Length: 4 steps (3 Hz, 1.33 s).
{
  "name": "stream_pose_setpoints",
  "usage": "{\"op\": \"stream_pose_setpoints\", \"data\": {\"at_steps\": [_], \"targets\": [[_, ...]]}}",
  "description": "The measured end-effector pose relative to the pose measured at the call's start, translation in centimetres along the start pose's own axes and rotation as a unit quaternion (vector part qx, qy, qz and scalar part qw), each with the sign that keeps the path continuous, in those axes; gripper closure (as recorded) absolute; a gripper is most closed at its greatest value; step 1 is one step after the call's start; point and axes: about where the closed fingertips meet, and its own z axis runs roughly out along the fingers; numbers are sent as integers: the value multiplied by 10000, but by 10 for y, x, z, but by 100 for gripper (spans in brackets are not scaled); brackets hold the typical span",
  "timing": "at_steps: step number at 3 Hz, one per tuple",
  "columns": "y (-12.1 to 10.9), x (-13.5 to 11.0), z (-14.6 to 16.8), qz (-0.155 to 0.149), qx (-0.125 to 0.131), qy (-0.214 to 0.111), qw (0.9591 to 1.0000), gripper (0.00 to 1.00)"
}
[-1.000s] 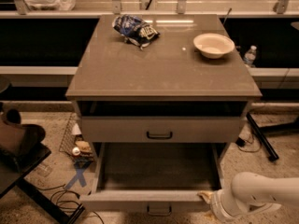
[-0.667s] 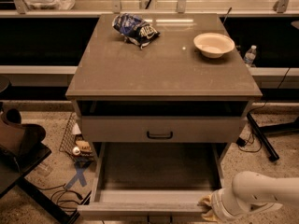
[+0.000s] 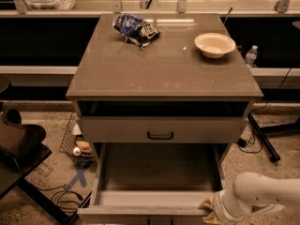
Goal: Open middle drawer
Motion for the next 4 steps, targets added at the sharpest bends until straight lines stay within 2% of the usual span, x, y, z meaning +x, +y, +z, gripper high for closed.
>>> {"op": "stream_pose_setpoints", "data": {"at_steps": [2,3,4], "targets": [[59,12,-31,31,-60,11,10000,100],[55,11,-31,14,-36,31,10000,100],[35,7,-30,-54,58,114,9999,100]]}}
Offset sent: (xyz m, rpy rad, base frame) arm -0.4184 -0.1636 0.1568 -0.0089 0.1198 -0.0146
